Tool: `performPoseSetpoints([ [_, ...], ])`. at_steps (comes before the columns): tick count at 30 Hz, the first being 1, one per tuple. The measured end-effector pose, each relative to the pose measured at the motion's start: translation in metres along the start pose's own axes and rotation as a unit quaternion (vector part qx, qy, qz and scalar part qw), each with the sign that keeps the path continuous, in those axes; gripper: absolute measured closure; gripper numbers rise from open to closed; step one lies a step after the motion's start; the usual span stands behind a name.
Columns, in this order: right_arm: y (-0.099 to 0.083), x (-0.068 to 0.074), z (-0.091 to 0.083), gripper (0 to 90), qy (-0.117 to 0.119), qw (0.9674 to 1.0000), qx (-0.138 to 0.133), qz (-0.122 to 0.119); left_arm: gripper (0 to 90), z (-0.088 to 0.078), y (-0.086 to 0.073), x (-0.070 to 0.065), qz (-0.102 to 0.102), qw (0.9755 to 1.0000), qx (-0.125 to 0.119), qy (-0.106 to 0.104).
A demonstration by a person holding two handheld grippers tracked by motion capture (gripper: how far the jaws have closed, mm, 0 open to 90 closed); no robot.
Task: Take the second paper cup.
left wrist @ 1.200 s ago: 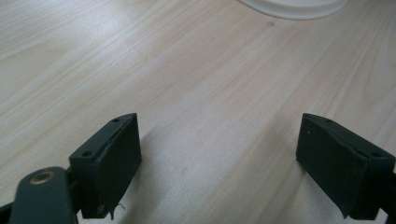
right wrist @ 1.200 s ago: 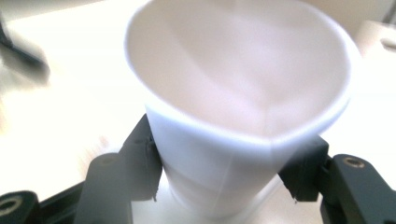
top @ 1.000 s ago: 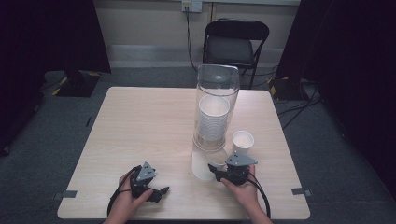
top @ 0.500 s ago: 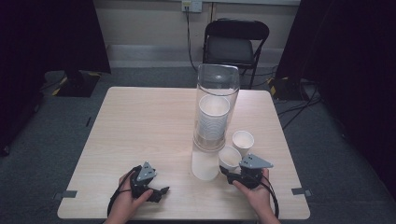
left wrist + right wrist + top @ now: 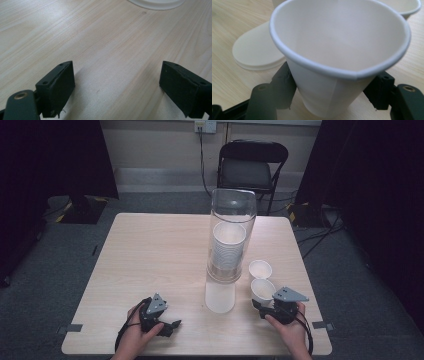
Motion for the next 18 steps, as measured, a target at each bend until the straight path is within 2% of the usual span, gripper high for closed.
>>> performPoseSetpoints([
  [6, -0.0065, -0.0060, 0.0011, 33.5, -0.011, 0.9998, 0.015, 0.006, 12.5, 0.0000, 0.0000, 0.0000, 0.000, 1.0000, 0.000, 0.000],
  [18, -0.0109, -0.0087, 0.0025, 32.7, -0.013, 0.9998, 0.013, 0.010, 12.5, 0.0001, 0.0000, -0.0001, 0.000, 1.0000, 0.000, -0.001],
])
Point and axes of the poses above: each handheld gripper's, and its own axes: z roughly forward along the jaws, y roughly out of its top, x roughly to its left, the point moved 4 cm from there along z, roughly forward along the jaws, and after that the axes turned 12 degrees about -z, right-handed, at the moved point
